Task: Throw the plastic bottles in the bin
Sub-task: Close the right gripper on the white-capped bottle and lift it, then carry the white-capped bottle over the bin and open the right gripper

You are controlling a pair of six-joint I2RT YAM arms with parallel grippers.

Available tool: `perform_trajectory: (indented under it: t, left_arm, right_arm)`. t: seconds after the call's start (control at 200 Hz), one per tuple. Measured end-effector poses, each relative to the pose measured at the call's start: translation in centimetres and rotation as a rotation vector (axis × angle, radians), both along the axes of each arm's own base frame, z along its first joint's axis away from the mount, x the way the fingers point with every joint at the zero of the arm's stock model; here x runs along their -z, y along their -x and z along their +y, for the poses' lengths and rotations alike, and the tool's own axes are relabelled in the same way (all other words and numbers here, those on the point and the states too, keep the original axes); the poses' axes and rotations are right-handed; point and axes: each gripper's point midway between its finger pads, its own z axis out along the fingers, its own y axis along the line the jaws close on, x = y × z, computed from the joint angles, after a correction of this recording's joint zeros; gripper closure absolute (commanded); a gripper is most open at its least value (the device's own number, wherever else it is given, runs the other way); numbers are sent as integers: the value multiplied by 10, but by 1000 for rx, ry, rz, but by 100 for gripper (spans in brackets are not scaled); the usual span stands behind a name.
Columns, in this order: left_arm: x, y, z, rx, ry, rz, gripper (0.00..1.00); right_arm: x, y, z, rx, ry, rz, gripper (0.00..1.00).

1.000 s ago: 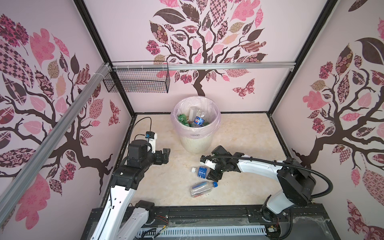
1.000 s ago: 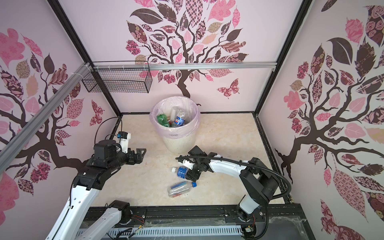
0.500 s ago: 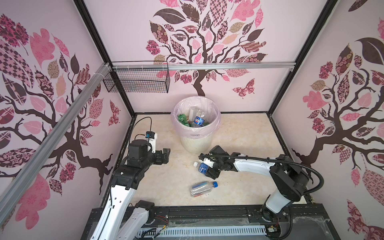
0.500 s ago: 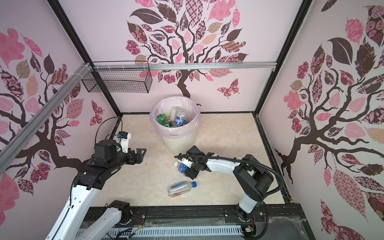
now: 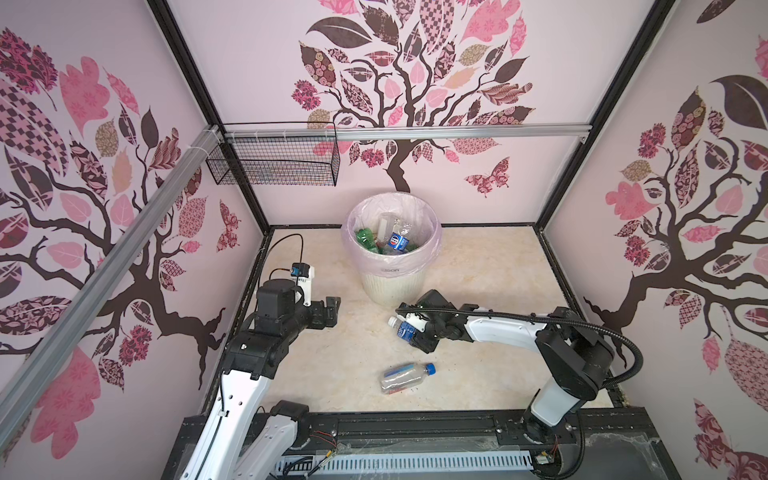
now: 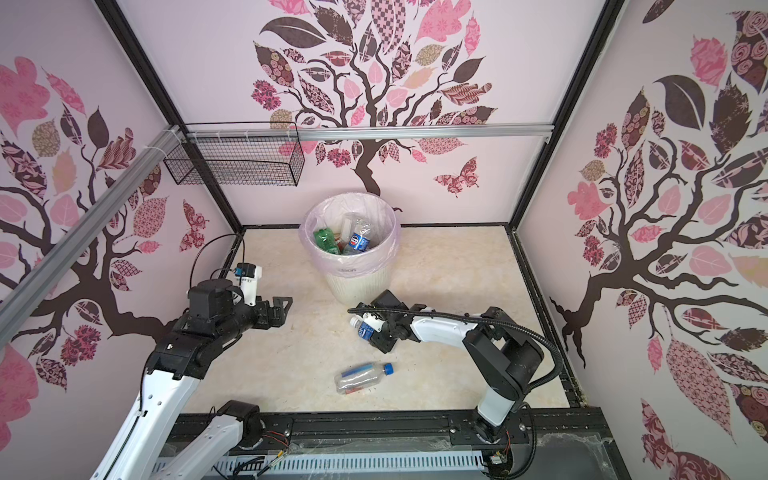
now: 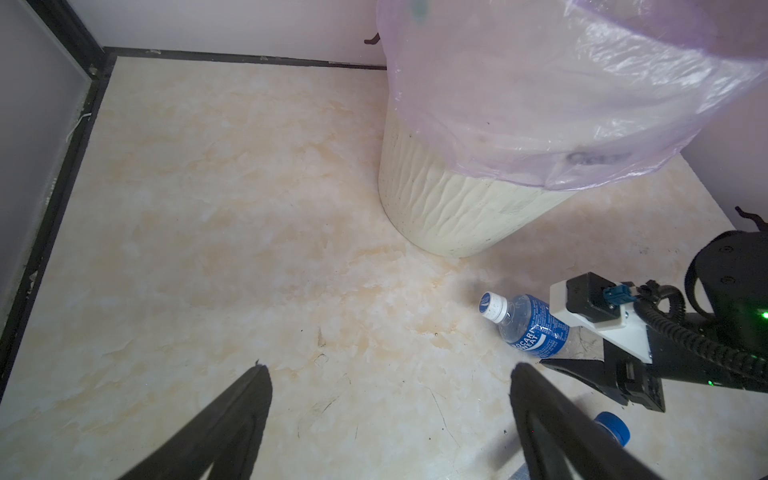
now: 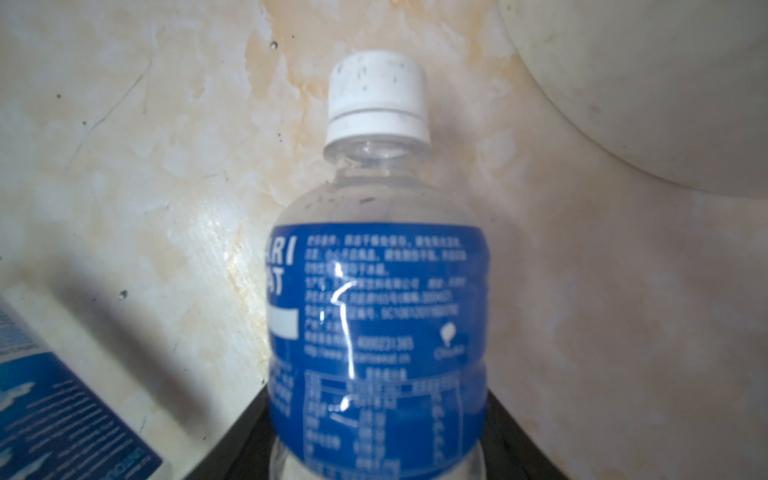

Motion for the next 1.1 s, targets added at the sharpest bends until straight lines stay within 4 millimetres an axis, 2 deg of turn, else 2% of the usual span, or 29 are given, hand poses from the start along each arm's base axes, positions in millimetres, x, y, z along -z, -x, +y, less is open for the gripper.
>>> perform_trajectory:
  t: [0.16, 0.34, 0.435, 0.54, 0.63, 0.7, 0.75, 0.815, 0.995, 1.101]
  left_arm:
    - [0, 0, 0, -1, 0, 0, 7]
    - [-1, -4, -1, -5, 4, -5, 7]
    - [-2, -7, -1, -8, 11, -12, 7]
    - [-4, -8, -2, -12, 18, -18, 7]
    - [-4, -9, -2, -12, 19, -18, 7]
    - [-3, -9, -2, -11, 19, -17, 7]
    - [-3, -9, -2, -12, 19, -16, 7]
    - [-3, -9, -2, -12, 20, -16, 7]
    - [-4, -9, -2, -15, 25, -17, 7]
    - [-3, -10, -2, -17, 25, -14, 7]
  right_arm:
    - [-5, -2, -5, 31, 9, -13, 45]
    - [-39, -14, -12, 135, -31, -80, 47]
    - [-49, -21, -19, 213, -34, -96, 46]
    - [-50, -32, -39, 339, -19, -81, 47]
    - [-53, -45, -69, 474, -27, -67, 46]
    - [-63, -53, -91, 572, -61, -74, 46]
    - [-76, -58, -108, 640, -100, -94, 46]
    - [-98, -61, -119, 696, -162, -129, 46]
    - [-175, -58, -124, 713, -369, -262, 46]
    - [-232, -47, -126, 682, -522, -370, 46]
